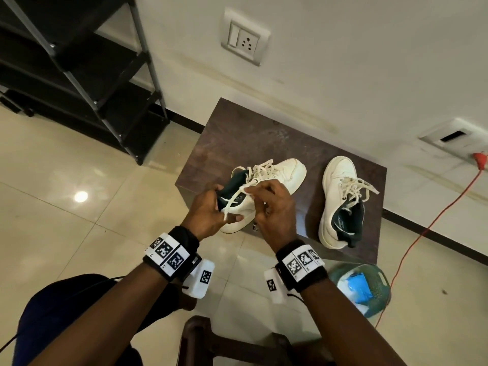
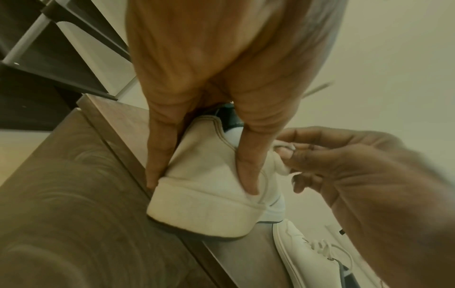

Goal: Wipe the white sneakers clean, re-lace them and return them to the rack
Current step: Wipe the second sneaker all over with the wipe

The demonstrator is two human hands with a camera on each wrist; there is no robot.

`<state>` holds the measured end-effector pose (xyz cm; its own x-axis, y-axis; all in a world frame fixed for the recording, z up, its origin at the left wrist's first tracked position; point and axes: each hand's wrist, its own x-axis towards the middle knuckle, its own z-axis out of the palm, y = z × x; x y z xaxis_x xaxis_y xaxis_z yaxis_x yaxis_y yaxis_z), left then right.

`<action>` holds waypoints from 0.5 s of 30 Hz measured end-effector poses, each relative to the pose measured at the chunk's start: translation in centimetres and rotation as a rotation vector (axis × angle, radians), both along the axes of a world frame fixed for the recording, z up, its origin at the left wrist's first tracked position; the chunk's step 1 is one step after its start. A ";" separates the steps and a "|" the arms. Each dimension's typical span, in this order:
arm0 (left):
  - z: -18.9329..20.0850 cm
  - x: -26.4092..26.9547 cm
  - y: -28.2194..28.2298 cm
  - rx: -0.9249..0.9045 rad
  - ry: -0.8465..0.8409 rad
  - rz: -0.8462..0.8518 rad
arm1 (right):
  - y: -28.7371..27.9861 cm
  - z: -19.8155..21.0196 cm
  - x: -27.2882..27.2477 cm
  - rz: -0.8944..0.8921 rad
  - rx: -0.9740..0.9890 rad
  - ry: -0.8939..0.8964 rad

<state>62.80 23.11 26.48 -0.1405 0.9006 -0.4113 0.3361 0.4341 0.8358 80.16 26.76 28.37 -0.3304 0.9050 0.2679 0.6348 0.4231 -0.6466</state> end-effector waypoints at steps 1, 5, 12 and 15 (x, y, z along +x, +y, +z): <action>0.1 0.0 0.0 0.005 -0.002 0.000 | 1.0 -0.4 0.5 -0.038 -0.015 -0.022; 0.5 -0.4 0.1 -0.012 -0.058 0.018 | 3.8 -0.3 1.6 -0.294 -0.091 -0.035; 0.8 -1.4 0.8 -0.107 -0.287 0.115 | -1.7 0.2 -1.1 0.027 0.000 0.067; -0.2 -1.8 0.8 -0.143 -0.337 0.119 | 1.5 -0.4 0.4 -0.096 -0.044 0.099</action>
<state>61.03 23.86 26.29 -0.0765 0.8164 -0.5724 -0.0069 0.5736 0.8191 80.54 28.25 28.02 -0.2159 0.9426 0.2546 0.6033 0.3338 -0.7243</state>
